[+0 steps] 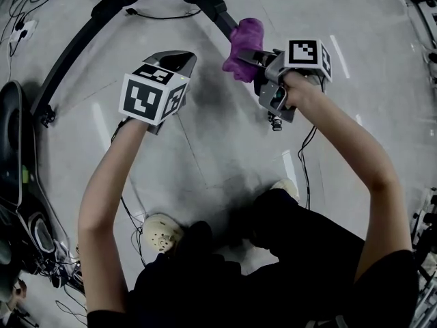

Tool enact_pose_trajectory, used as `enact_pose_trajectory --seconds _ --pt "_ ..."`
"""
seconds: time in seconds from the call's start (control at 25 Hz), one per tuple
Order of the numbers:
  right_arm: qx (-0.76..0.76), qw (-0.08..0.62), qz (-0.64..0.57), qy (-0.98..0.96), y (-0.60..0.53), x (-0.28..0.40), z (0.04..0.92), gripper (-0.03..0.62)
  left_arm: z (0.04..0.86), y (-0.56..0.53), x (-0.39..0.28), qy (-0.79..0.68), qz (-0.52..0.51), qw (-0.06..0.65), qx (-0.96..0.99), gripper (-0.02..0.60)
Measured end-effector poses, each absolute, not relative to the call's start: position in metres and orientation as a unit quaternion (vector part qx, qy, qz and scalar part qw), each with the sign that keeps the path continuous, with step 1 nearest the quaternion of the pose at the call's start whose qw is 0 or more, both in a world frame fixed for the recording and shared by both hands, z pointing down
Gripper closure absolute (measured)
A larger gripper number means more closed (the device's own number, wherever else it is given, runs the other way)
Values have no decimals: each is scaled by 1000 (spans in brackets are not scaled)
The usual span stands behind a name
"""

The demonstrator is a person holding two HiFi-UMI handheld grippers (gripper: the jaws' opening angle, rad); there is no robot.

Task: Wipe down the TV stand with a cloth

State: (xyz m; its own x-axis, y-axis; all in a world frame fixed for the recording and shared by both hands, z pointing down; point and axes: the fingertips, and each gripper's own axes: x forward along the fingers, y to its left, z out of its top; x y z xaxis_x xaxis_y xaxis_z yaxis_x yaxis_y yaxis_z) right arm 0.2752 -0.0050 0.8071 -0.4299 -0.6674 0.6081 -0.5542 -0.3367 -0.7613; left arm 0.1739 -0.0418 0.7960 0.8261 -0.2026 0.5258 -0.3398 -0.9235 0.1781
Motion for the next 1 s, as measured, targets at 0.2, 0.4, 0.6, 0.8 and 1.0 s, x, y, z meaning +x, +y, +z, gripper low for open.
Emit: enact_pose_trajectory --seconds 0.2,0.4,0.6,0.8,1.0 --pt "-518 19 -632 577 14 271 804 505 797 -32 175 -135 256 137 947 577" --pt "-509 10 -644 571 33 272 799 505 801 -28 175 -130 260 138 947 577" --pt "-510 6 -650 563 55 280 797 505 806 -26 171 -131 263 141 946 577" --pt "-518 0 -659 546 83 294 799 505 810 -16 175 -124 258 151 946 577" --pt "-526 1 -669 525 113 298 794 505 814 5 181 -109 252 172 946 577"
